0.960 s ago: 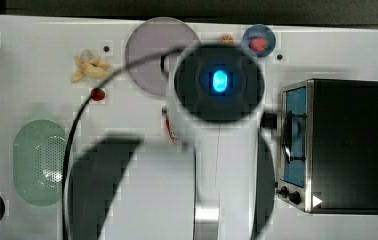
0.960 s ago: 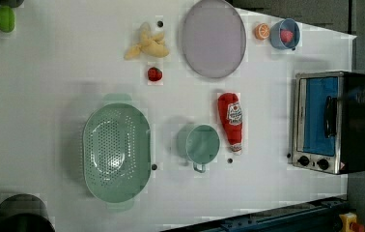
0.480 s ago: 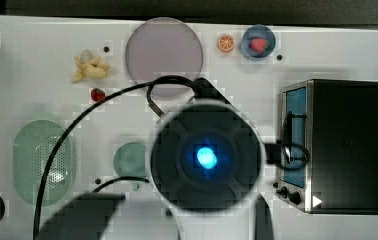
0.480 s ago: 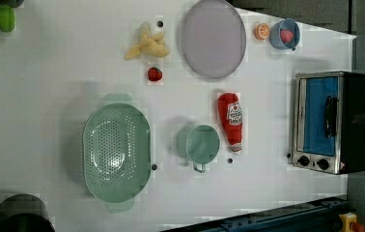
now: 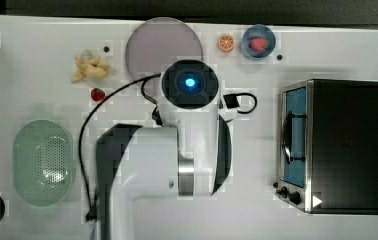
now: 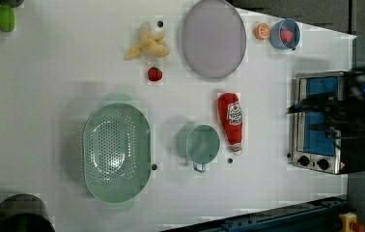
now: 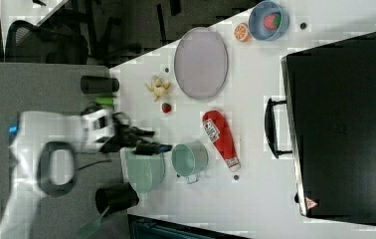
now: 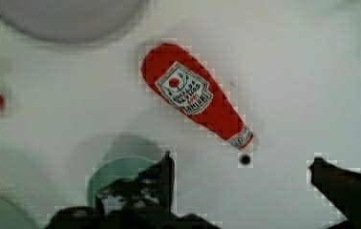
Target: Pick Ketchup from the table and place it in strainer.
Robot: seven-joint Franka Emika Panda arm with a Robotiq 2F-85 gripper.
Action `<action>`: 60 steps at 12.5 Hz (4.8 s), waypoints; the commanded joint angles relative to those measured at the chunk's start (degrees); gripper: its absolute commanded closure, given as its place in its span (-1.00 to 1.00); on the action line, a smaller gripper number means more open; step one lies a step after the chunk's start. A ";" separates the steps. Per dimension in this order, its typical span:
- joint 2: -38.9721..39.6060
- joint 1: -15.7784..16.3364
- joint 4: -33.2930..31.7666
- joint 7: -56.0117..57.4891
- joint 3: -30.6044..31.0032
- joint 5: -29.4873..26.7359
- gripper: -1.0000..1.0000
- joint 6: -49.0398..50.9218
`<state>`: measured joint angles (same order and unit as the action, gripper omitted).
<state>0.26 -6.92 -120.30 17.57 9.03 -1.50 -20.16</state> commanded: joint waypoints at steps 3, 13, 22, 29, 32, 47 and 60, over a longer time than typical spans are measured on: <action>3.32 -0.25 -5.78 29.62 0.97 -0.14 -1.00 -14.08; 17.50 0.03 -14.79 37.32 0.87 -0.14 -1.00 -37.79; 21.64 0.19 -14.78 37.30 1.02 -0.07 -0.25 -45.13; 4.33 0.63 -10.98 35.26 4.23 -0.11 -0.25 -25.81; -1.78 1.35 -7.65 28.55 6.81 -0.18 -0.25 -15.42; 7.45 5.86 -4.96 -24.70 33.36 -0.19 -0.25 -27.79; 8.12 1.31 -4.61 -27.08 32.41 1.74 -1.00 -22.36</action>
<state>10.88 -2.19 -126.23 -6.32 42.27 -0.38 -43.45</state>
